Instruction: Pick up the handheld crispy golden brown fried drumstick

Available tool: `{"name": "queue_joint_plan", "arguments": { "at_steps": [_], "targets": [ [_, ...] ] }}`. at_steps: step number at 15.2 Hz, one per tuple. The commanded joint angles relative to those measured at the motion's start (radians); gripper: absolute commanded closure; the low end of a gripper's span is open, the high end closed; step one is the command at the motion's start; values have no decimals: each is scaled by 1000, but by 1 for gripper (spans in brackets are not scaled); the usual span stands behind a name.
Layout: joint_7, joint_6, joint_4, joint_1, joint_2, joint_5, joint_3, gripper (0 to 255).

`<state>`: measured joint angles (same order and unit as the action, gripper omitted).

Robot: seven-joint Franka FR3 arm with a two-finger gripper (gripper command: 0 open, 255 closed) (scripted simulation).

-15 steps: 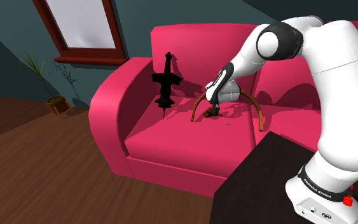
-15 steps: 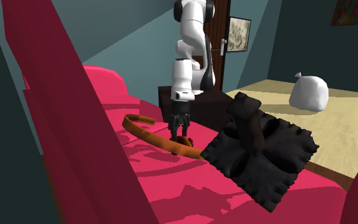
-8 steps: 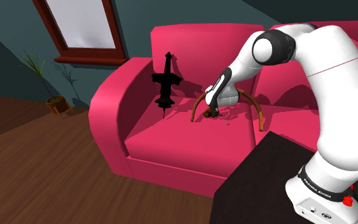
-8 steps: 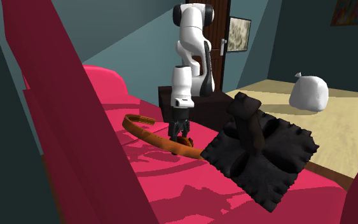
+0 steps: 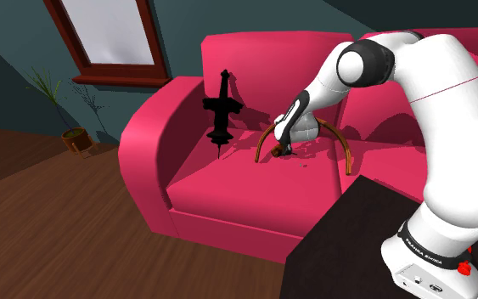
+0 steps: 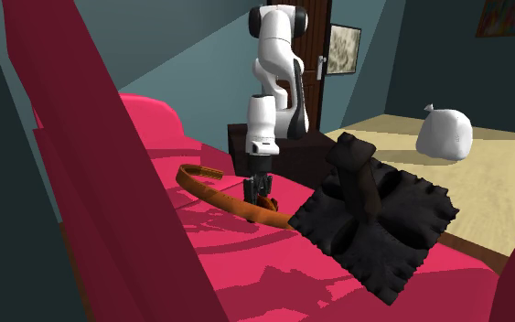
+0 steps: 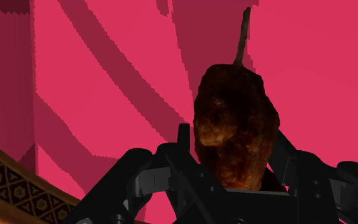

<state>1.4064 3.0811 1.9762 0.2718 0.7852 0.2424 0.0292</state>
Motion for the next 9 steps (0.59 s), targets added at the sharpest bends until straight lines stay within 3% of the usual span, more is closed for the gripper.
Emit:
{"name": "queue_joint_plan", "arguments": {
  "at_steps": [1, 9],
  "targets": [
    [0, -1, 1, 0, 0, 0, 0, 255],
    [-10, -54, 41, -20, -92, -4, 23, 255]
  ]
}}
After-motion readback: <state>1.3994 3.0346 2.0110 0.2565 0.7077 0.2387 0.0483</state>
